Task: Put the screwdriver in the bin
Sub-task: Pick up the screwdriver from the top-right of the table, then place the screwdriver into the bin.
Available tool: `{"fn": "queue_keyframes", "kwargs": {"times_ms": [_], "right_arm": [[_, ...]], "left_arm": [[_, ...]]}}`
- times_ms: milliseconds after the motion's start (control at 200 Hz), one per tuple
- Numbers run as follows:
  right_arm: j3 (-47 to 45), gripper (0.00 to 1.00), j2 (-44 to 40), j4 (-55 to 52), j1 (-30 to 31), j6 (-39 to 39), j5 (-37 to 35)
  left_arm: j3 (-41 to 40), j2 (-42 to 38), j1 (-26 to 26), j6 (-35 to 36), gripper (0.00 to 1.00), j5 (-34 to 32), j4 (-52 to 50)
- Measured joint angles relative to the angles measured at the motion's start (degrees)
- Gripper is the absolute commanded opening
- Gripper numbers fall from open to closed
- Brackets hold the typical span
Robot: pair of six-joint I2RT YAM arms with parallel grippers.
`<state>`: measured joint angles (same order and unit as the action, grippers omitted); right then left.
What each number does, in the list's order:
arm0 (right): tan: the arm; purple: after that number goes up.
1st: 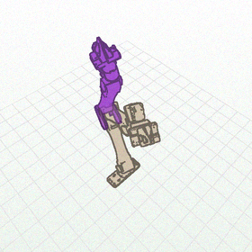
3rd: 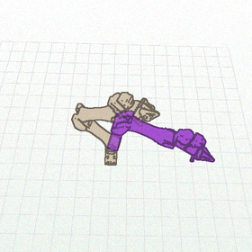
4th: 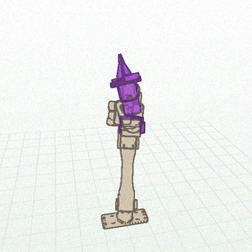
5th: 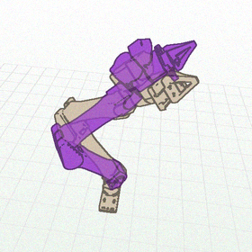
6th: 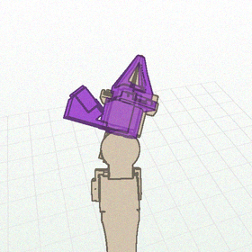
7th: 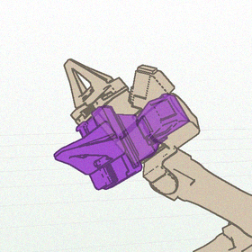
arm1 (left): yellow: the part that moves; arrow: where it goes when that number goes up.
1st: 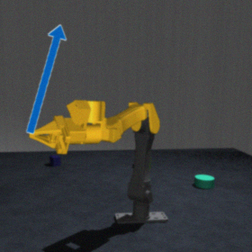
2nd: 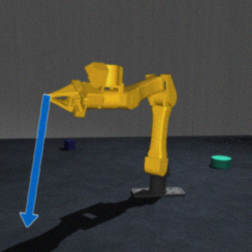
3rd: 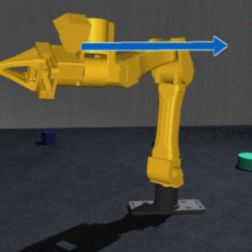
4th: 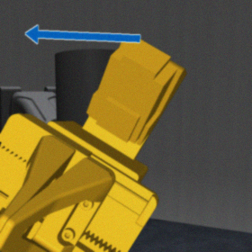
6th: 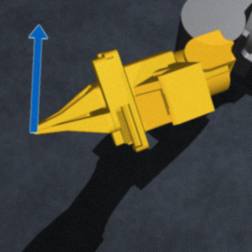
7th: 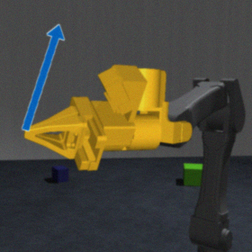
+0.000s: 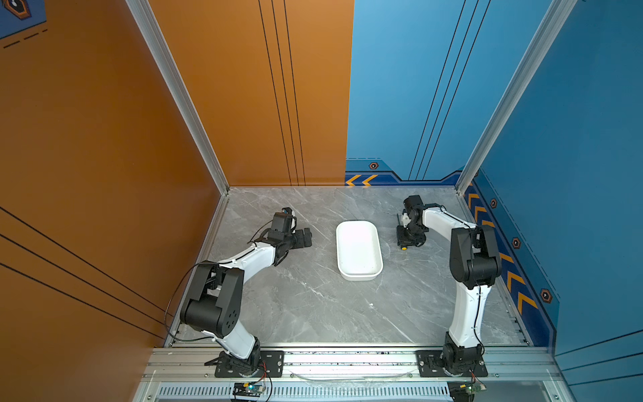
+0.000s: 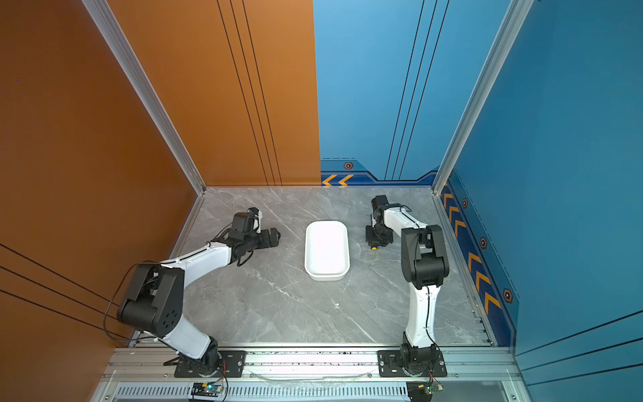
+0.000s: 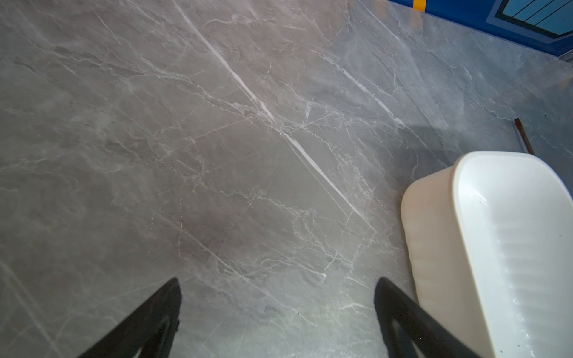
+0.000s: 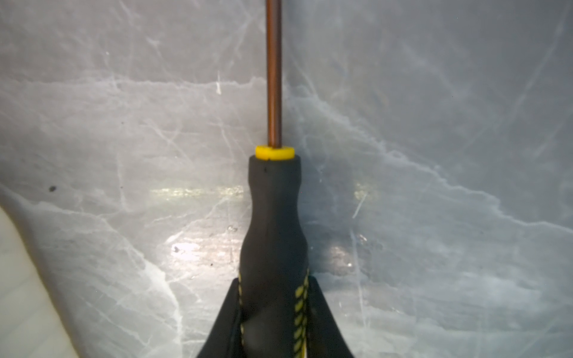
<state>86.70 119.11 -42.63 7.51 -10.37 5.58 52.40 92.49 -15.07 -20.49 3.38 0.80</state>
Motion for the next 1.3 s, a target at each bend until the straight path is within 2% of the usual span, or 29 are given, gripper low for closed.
{"fn": "queue_keyframes", "kwargs": {"times_ms": [245, 481, 581, 716, 871, 1001, 1297], "right_arm": [[-1.1, 0.0, -2.1, 0.0, 0.3, -0.4, 0.5], [-1.4, 0.0, -13.5, -0.5, 2.8, -2.8, 2.2], [-1.4, 0.0, -18.3, -0.7, 6.2, -4.7, 2.8], [-1.4, 0.0, -22.0, -0.9, 14.3, -8.5, 3.0], [-1.6, 0.0, -22.4, -0.8, 24.2, -14.3, 1.2], [-3.3, 0.0, -22.3, 0.7, 29.8, -18.8, -1.0], [-7.8, 0.01, -16.0, 4.6, 31.8, -25.3, -4.0]], "left_arm": [[0.0, -0.1, 0.0, 0.3, 0.98, -0.5, -0.7], [0.0, -0.2, 0.0, 0.8, 0.98, -0.8, -0.9], [0.0, -0.3, 0.0, 1.1, 0.98, -0.8, -0.9], [0.0, -1.2, 0.2, 1.6, 0.98, -0.8, -1.4], [-0.1, -1.9, 0.5, 2.5, 0.98, -0.7, -1.4], [-1.5, -2.4, 1.3, 2.7, 0.98, -0.3, -1.0], [-2.0, -2.4, 2.4, 2.7, 0.98, 0.5, -0.8]]}}
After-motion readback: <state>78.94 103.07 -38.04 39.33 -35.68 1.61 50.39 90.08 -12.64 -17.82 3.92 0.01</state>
